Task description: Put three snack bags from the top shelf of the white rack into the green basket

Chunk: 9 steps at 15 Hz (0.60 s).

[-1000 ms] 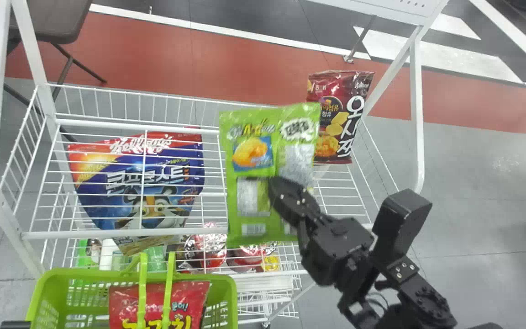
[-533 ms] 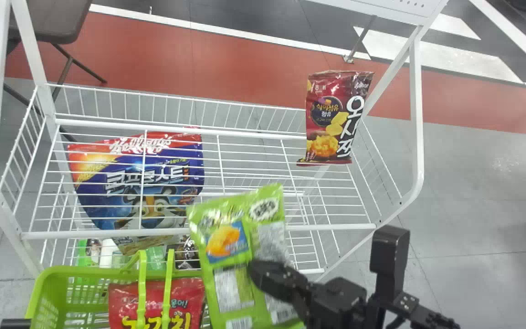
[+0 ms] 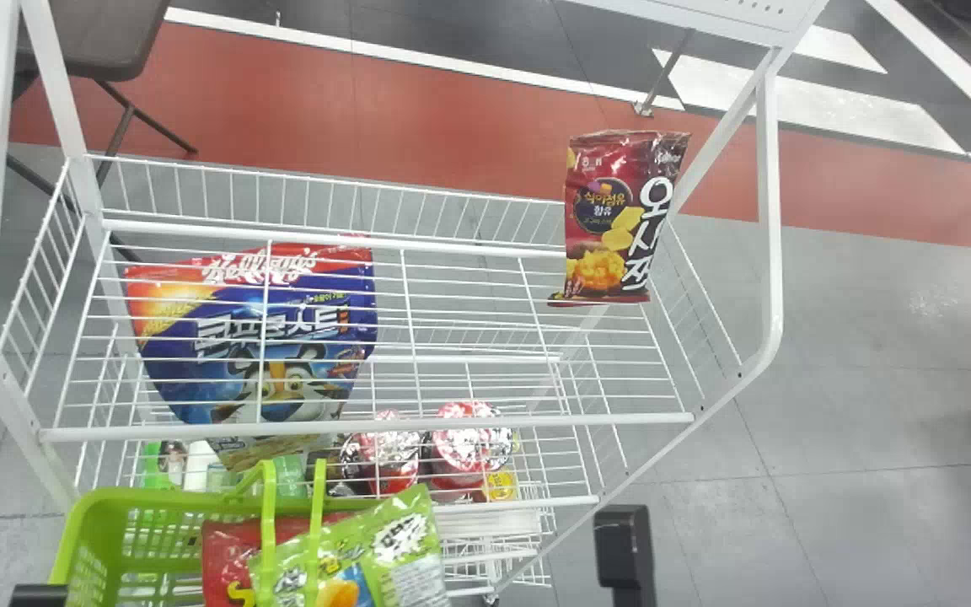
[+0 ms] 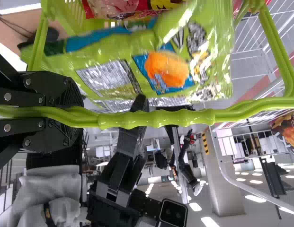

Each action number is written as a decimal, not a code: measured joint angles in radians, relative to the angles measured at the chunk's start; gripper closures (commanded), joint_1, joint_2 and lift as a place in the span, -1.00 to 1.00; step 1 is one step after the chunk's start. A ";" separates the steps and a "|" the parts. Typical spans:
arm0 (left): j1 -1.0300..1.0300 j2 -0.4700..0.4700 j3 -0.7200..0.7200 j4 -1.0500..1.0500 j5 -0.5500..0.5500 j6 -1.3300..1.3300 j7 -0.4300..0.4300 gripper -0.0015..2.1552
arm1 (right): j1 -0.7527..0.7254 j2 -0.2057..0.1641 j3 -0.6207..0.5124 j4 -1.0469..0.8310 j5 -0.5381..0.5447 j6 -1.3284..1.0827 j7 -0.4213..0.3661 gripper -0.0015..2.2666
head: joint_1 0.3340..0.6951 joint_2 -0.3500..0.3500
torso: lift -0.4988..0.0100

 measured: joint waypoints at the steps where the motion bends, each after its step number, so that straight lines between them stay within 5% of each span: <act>1: 0.000 0.000 -0.006 0.000 -0.001 0.000 0.001 0.99 | -0.025 -0.003 0.024 0.020 0.004 0.000 0.023 0.88 | 1.00 -1.00 | 0.96; 5: 0.006 0.000 -0.020 -0.001 -0.005 0.000 -0.001 0.99 | -0.155 -0.007 0.114 0.144 0.016 -0.008 0.064 0.85 | 1.00 -0.77 | 0.96; 6: 0.008 0.000 -0.020 -0.001 -0.006 0.000 -0.001 0.99 | -0.181 -0.007 0.131 0.174 0.021 -0.005 0.066 0.46 | 1.00 -0.67 | 0.96; 8: 0.009 0.001 -0.020 -0.002 -0.006 0.000 -0.004 0.99 | -0.203 -0.007 0.156 0.213 0.056 -0.013 0.052 -0.97 | 1.00 -0.64 | 0.96; 9: 0.009 0.002 -0.020 -0.002 -0.006 0.000 -0.004 0.99 | -0.205 -0.007 0.161 0.220 0.084 -0.017 0.047 -1.00 | 1.00 -0.70 | 0.96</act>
